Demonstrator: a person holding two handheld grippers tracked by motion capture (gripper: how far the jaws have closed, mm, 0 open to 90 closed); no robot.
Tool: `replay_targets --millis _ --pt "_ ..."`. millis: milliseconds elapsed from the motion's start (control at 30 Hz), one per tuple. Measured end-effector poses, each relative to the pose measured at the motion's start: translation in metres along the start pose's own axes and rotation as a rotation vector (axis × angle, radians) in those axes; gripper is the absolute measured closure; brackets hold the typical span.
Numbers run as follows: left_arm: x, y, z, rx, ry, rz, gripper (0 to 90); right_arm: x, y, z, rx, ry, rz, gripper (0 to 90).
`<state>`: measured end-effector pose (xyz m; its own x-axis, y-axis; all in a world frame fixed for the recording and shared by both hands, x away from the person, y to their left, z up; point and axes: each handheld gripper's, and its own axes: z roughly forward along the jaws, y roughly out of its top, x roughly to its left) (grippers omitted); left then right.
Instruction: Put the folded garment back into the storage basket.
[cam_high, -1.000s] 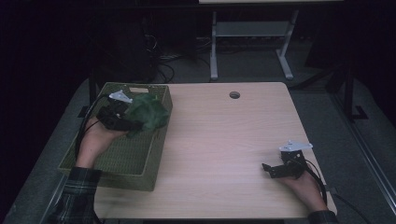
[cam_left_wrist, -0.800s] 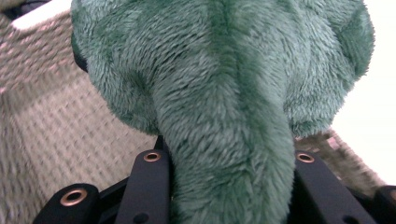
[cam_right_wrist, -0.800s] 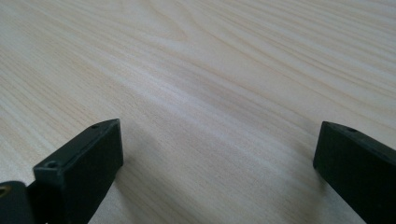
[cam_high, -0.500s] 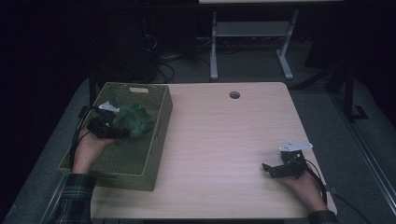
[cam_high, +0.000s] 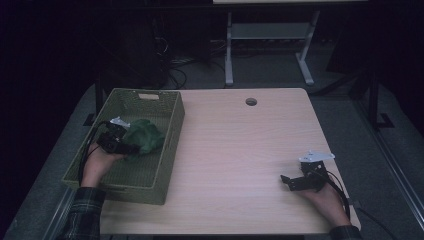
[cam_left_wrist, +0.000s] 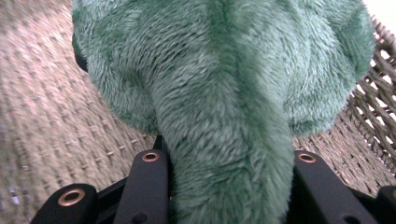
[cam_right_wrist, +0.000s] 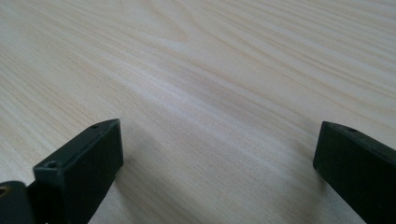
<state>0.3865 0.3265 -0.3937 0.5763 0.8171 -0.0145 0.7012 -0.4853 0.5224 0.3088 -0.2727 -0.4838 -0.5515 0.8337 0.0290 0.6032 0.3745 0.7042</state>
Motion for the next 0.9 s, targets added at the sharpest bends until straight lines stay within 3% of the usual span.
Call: replay_targets --millis 433,733,900 --pt "0.001 -0.001 0.018 0.079 -0.010 0.003 59.2 0.000 0.000 0.000 -0.001 0.001 0.001 1.0" --pt "0.004 -0.002 0.021 0.081 0.005 -0.021 40.7 0.000 0.000 0.000 -0.001 0.000 0.000 1.0" --pt "0.001 -0.003 0.022 0.078 0.025 0.001 25.9 0.000 0.000 0.000 -0.001 0.000 0.000 1.0"
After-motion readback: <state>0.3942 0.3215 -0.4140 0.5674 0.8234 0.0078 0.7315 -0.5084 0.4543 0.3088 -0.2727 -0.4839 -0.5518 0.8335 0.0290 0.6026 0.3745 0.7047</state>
